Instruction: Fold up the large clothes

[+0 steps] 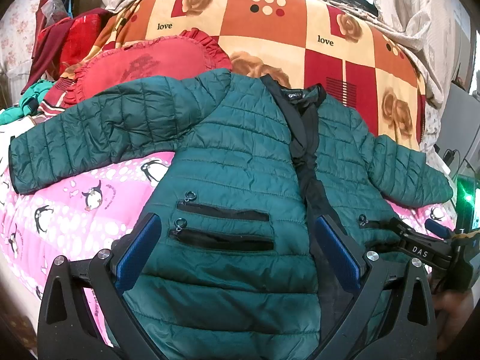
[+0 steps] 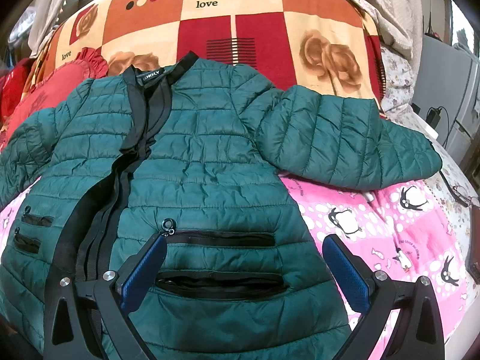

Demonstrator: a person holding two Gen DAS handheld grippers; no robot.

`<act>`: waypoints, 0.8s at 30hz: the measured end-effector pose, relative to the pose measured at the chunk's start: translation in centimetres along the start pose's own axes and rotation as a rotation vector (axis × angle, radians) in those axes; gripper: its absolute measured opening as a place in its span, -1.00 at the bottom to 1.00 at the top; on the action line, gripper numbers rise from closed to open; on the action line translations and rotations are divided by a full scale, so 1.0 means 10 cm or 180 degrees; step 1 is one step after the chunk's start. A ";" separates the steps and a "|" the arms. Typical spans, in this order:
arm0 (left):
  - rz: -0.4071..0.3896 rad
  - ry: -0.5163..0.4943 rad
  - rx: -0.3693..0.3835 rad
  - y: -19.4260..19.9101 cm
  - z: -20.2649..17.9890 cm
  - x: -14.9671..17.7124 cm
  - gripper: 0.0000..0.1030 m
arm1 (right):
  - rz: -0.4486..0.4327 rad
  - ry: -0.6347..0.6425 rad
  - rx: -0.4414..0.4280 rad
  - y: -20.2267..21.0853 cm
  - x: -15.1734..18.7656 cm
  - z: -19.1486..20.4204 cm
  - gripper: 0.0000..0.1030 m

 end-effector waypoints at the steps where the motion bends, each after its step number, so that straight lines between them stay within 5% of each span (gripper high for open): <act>1: 0.0000 0.0009 0.0001 0.00 0.00 0.01 0.99 | -0.0001 -0.0001 -0.0001 0.00 0.00 0.00 0.99; 24: 0.0161 0.0036 -0.0077 -0.12 0.00 0.01 0.99 | -0.0018 -0.0071 -0.0126 0.04 -0.02 0.01 1.00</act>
Point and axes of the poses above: each gripper's, at about its wrist camera, not at the fingertips, and y roughly against the way its jaws point, z to its left, x to its underside, the point moved 1 cm from there along -y, roughly the way its jaws point, and after that the axes turned 4 degrees about -y, right-handed, at the moved point
